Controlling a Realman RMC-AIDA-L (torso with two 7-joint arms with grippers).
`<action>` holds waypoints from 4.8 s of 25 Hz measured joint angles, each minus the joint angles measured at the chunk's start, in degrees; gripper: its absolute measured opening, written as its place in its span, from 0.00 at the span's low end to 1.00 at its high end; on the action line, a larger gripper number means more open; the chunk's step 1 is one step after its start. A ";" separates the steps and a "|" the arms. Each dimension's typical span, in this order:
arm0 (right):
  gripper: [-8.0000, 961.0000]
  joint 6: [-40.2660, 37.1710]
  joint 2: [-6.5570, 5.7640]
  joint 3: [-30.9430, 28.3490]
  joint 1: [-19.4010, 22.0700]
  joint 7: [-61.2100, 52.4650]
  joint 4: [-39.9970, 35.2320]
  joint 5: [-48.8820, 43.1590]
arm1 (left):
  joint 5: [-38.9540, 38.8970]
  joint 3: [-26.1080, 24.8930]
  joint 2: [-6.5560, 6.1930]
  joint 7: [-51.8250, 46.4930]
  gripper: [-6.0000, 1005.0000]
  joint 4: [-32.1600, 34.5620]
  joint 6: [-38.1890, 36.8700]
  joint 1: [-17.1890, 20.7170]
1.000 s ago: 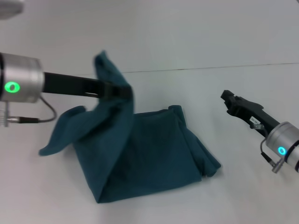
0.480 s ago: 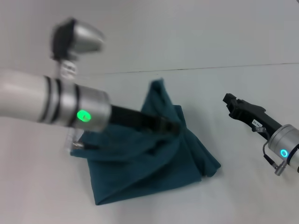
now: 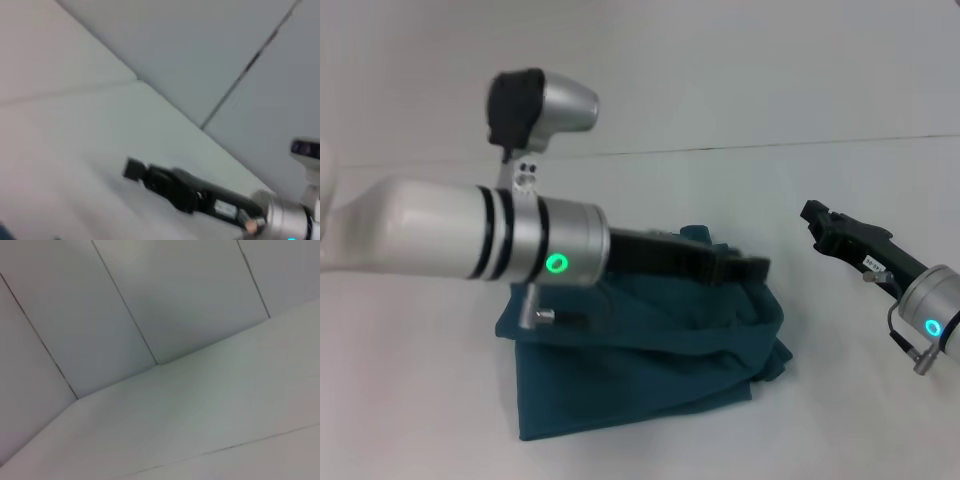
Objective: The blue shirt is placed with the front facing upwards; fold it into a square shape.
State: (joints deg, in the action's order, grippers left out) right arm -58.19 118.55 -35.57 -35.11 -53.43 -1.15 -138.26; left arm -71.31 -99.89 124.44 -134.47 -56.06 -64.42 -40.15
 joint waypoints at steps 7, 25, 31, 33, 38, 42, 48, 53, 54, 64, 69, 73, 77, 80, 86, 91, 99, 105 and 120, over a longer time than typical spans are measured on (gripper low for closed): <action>0.04 -12.56 -0.67 0.65 0.00 -4.20 -7.38 -0.01 | -15.62 -0.41 0.08 23.63 0.49 -11.82 7.07 14.20; 0.18 -30.01 -0.62 73.32 -16.03 -56.91 -53.69 -0.09 | -47.98 -17.25 -0.49 70.66 0.96 12.34 -20.13 30.65; 0.36 -28.99 0.39 99.06 -21.76 -75.58 -60.41 -4.62 | -41.44 -22.48 -0.73 70.02 0.96 11.76 -20.03 32.68; 0.44 -28.06 1.64 101.84 -24.19 -78.27 -58.72 -6.54 | -38.98 -24.18 -1.04 68.93 0.96 11.79 -19.94 33.02; 0.69 -21.39 1.74 113.09 -27.47 -82.96 -52.55 -1.65 | -30.93 -26.80 -1.77 65.27 0.96 11.49 -19.28 33.29; 0.77 -15.36 1.91 120.38 -28.33 -84.04 -49.22 -1.58 | -25.55 -29.11 -1.57 63.34 0.96 11.20 -18.98 33.30; 0.77 -13.35 2.16 123.10 -28.13 -83.64 -45.46 -0.53 | -21.15 -31.03 -0.80 60.72 0.96 10.75 -18.48 32.27; 0.77 -11.60 2.21 127.40 -27.57 -83.83 -44.90 4.35 | -21.01 -31.72 -0.68 60.51 0.96 10.57 -18.41 32.77; 0.76 -11.49 2.19 127.73 -27.47 -83.86 -45.01 5.00 | -20.96 -31.76 -0.68 60.51 0.96 10.57 -18.42 32.78; 0.77 -10.18 2.24 131.34 -27.18 -84.67 -44.99 5.20 | -20.82 -32.39 -0.75 60.54 0.96 10.71 -18.40 32.68; 0.75 -6.42 2.28 136.42 -27.10 -89.81 -45.70 0.30 | -20.70 -32.39 -0.72 60.58 0.96 10.98 -18.34 32.50; 0.70 -4.22 2.12 136.72 -26.47 -92.97 -46.27 -1.88 | -20.60 -32.39 -0.73 60.57 0.96 10.95 -18.34 32.51; 0.49 -1.85 1.80 136.17 -24.32 -96.35 -48.90 -5.18 | -20.12 -32.38 -0.75 60.58 0.96 10.98 -18.34 32.55; 0.42 -0.63 1.78 135.80 -22.83 -98.59 -50.31 -8.54 | -19.68 -32.38 -0.78 60.57 0.96 10.99 -18.35 32.35; 0.28 0.29 1.68 130.24 -20.15 -98.93 -52.09 -9.11 | -19.38 -32.39 -0.78 60.55 0.96 11.03 -18.03 31.84; 0.14 1.70 1.52 123.75 -19.85 -99.80 -49.09 -9.15 | -19.24 -32.31 -0.78 60.56 0.96 11.10 -17.99 31.50; 0.04 3.17 1.07 115.39 -19.85 -100.39 -44.27 -11.51 | -19.20 -32.07 -0.69 60.77 0.96 11.23 -17.69 31.45; 0.04 2.91 1.05 112.97 -18.78 -100.97 -42.83 -12.90 | -19.18 -31.94 -0.73 60.90 0.96 11.91 -17.67 31.38; 0.40 -6.24 1.10 106.88 -1.99 -92.70 -69.35 -4.09 | -15.31 -28.92 -1.20 59.38 0.96 10.49 -20.37 28.39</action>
State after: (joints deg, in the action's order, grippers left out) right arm -64.43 119.65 71.31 -37.10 -146.13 -70.50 -142.35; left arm -86.61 -128.81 123.24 -75.09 -45.56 -84.79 -11.76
